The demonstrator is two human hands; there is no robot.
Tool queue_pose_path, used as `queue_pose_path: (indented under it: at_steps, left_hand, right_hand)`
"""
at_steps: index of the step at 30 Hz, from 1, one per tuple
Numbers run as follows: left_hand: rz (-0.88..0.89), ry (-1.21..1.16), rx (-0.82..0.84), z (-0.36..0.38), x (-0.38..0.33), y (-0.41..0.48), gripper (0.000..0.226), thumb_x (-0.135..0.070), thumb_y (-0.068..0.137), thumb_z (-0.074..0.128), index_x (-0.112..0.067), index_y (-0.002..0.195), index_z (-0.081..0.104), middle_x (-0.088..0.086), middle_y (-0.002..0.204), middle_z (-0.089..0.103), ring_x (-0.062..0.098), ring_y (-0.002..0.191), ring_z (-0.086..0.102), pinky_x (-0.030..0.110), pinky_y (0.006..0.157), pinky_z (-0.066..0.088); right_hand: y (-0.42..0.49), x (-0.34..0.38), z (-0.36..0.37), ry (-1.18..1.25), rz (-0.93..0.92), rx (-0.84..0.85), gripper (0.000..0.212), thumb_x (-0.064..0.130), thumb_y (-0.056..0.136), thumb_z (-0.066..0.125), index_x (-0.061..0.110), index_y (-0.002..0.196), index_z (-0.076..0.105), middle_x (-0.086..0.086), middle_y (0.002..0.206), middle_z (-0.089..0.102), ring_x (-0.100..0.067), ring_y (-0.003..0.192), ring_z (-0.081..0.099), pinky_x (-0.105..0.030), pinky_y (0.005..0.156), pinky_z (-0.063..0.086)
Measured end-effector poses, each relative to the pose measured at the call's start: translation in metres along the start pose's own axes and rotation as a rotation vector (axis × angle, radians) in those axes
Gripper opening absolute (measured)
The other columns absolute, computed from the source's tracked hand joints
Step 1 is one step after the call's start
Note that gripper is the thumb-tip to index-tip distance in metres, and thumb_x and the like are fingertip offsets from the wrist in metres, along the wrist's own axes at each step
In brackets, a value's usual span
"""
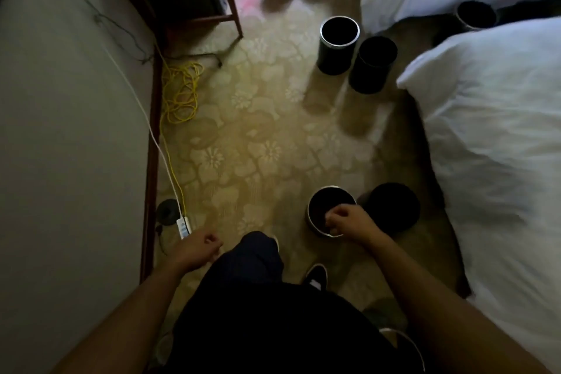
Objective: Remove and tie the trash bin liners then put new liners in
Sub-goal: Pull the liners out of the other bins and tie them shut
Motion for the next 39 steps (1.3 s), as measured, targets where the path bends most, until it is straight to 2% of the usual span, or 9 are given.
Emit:
queue_pose_path:
  at_steps: [4,7,10,17,19,25,29,34,39]
  left_hand:
    - [-0.117,-0.01,0.048,-0.029,0.013,0.042,0.021,-0.016,0.094,0.061,-0.012,0.074,0.065,0.002,0.071,0.065,0.015,0.064,0.059,0.032,0.068,0.049]
    - [-0.121,-0.074,0.029,-0.073,-0.01,0.087,0.015,-0.019,0.094,0.062,-0.011,0.085,0.071,0.002,0.082,0.07,0.017,0.076,0.065,0.036,0.075,0.053]
    - [-0.083,-0.112,0.05,-0.138,-0.049,0.146,0.017,-0.02,0.096,0.062,-0.008,0.089,0.071,0.01,0.085,0.072,0.02,0.072,0.066,0.029,0.067,0.049]
    - [0.108,-0.001,0.087,-0.291,-0.21,0.271,0.016,-0.022,0.1,0.059,-0.009,0.097,0.068,0.009,0.091,0.071,0.022,0.077,0.066,0.031,0.066,0.052]
    - [0.154,0.024,0.106,-0.315,-0.264,0.301,0.013,-0.022,0.1,0.058,-0.013,0.096,0.067,0.009,0.095,0.072,0.026,0.083,0.068,0.037,0.073,0.054]
    - [0.276,0.056,0.153,-0.343,-0.42,0.37,0.012,-0.019,0.101,0.054,-0.013,0.1,0.064,0.006,0.094,0.07,0.018,0.074,0.064,0.031,0.064,0.049]
    - [0.28,0.066,0.146,-0.366,-0.498,0.427,0.012,-0.018,0.101,0.054,-0.015,0.096,0.064,0.007,0.094,0.072,0.02,0.076,0.066,0.033,0.064,0.05]
    - [0.134,0.04,0.052,-0.41,-0.536,0.488,0.011,-0.015,0.099,0.055,-0.015,0.092,0.063,0.007,0.09,0.071,0.018,0.069,0.062,0.026,0.058,0.045]
    - [0.012,-0.002,0.007,-0.449,-0.557,0.529,0.011,-0.014,0.1,0.054,-0.007,0.099,0.063,0.013,0.095,0.07,0.022,0.075,0.062,0.026,0.059,0.043]
  right_hand:
    - [0.071,0.118,-0.023,0.009,-0.056,0.012,0.01,0.022,0.101,0.059,0.015,0.096,0.064,-0.006,0.097,0.071,-0.015,0.078,0.067,-0.025,0.062,0.053]
    - [0.123,0.186,-0.042,-0.018,-0.089,-0.011,0.013,0.022,0.101,0.059,0.012,0.104,0.066,-0.007,0.1,0.071,-0.018,0.082,0.068,-0.028,0.067,0.054]
    - [0.168,0.228,-0.058,-0.046,-0.049,-0.03,0.015,0.022,0.102,0.057,0.01,0.104,0.066,-0.008,0.1,0.071,-0.02,0.084,0.068,-0.029,0.068,0.054]
    - [0.236,0.24,-0.098,-0.115,0.165,-0.084,0.012,0.016,0.097,0.061,0.006,0.096,0.068,-0.013,0.092,0.073,-0.024,0.079,0.071,-0.026,0.058,0.05]
    - [0.251,0.235,-0.112,-0.11,0.226,-0.095,0.015,0.014,0.095,0.062,0.001,0.096,0.068,-0.016,0.091,0.073,-0.025,0.074,0.071,-0.026,0.054,0.047]
    - [0.305,0.24,-0.162,0.01,0.383,-0.091,0.02,0.015,0.099,0.059,-0.003,0.104,0.065,-0.013,0.089,0.069,-0.018,0.064,0.06,-0.024,0.051,0.042]
    - [0.382,0.286,-0.213,0.08,0.352,-0.102,0.017,0.017,0.099,0.06,0.003,0.095,0.068,-0.017,0.095,0.073,-0.019,0.068,0.064,-0.028,0.058,0.047]
    - [0.471,0.4,-0.29,0.021,0.211,-0.059,0.016,0.013,0.097,0.061,0.005,0.085,0.066,-0.014,0.085,0.071,-0.019,0.065,0.064,-0.031,0.058,0.047]
    - [0.555,0.542,-0.363,-0.025,-0.011,-0.035,0.01,0.015,0.098,0.061,0.011,0.094,0.068,-0.011,0.087,0.072,-0.015,0.066,0.065,-0.023,0.055,0.047]
Point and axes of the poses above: each hand's wrist, its own y-axis towards the middle knuckle, its own z-axis out of the palm, x = y × z, the point moved 5 cm from there along y, towards the middle knuckle
